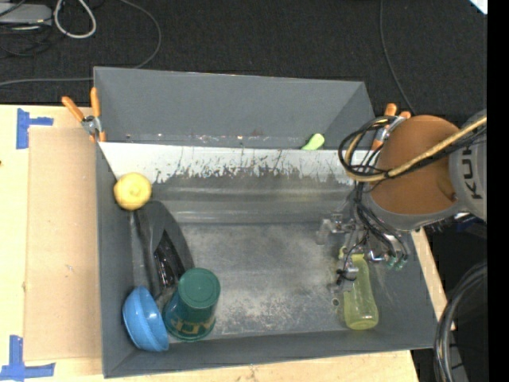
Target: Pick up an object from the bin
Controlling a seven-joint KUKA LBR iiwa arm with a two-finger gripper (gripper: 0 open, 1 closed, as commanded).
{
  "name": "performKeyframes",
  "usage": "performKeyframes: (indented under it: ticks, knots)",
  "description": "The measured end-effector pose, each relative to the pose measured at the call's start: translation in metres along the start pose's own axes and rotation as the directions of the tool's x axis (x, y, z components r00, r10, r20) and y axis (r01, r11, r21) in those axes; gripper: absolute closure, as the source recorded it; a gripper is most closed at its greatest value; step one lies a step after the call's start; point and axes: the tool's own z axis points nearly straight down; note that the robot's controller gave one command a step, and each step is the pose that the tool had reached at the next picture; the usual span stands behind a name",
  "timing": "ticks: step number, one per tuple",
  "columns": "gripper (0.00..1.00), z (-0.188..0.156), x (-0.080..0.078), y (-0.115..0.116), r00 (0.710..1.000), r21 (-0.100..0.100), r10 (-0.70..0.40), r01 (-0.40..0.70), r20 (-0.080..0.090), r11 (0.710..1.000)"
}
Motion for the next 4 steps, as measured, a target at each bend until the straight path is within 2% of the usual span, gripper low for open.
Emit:
performKeyframes:
  ticks: [1, 2, 3, 4]
  knots:
    - [0.00, -0.004, -0.002, 0.000, 1.000, 0.001, -0.004, 0.004, 0.008, 1.000]
    - [0.00, 0.065, 0.035, -0.037, 0.900, -0.017, -0.435, 0.435, 0.003, 0.900]
    - [0.00, 0.048, 0.038, -0.069, 0.894, 0.006, -0.449, 0.449, 0.012, 0.894]
    - [0.00, 0.053, -0.052, -0.086, 0.761, 0.000, -0.649, 0.649, 0.016, 0.761]
